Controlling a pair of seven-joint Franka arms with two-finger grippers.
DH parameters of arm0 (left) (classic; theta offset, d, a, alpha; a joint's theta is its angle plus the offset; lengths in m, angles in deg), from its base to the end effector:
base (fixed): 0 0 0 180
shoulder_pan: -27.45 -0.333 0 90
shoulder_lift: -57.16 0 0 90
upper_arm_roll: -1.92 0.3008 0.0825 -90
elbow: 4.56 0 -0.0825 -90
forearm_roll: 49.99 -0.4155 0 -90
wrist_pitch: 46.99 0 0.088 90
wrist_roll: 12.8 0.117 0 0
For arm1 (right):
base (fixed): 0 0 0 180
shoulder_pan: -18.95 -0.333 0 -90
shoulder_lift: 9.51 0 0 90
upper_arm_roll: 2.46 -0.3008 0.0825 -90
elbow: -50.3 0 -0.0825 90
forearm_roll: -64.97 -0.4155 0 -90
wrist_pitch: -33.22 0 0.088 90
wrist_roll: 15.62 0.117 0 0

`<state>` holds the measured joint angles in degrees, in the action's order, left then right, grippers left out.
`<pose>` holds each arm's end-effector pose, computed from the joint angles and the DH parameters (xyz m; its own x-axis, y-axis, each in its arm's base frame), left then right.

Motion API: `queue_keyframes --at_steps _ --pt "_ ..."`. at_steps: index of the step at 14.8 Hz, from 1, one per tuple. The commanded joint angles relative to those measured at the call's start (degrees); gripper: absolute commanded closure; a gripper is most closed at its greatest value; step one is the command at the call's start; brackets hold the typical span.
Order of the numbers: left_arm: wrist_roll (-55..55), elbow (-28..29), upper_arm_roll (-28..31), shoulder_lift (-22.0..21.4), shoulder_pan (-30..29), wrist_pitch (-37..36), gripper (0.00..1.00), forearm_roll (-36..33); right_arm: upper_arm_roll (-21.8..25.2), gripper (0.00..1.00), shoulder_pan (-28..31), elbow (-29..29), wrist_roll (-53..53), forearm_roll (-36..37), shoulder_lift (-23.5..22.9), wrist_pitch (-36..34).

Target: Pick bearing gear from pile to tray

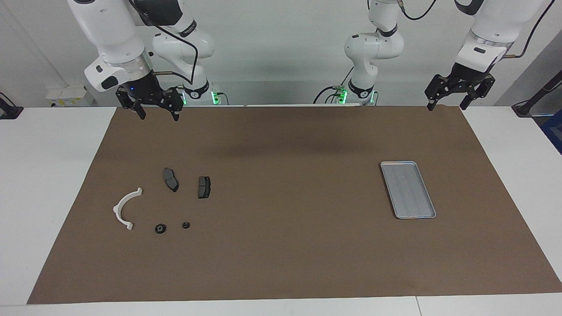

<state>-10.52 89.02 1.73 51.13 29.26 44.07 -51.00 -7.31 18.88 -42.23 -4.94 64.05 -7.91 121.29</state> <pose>0.5568 -0.0175 0.6296 0.9954 -0.0749 0.0605 -0.0738 -0.9971 -0.0204 0.5706 0.0516 0.5904 0.9936 -0.1001 -0.0517 -0.1004 -0.9949 -0.0042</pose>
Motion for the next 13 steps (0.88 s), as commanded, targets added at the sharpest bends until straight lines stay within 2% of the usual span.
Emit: queue_keyframes --at_steps 1,13 --pt "0.4 2.1 -0.4 -2.1 -0.7 -0.3 0.0 0.8 -0.7 0.0 1.1 -0.8 -1.5 0.2 0.4 1.0" --pt "0.4 2.1 -0.4 -2.1 -0.7 -0.3 0.0 0.8 -0.4 0.0 1.9 -0.7 -1.8 -0.1 0.8 0.5"
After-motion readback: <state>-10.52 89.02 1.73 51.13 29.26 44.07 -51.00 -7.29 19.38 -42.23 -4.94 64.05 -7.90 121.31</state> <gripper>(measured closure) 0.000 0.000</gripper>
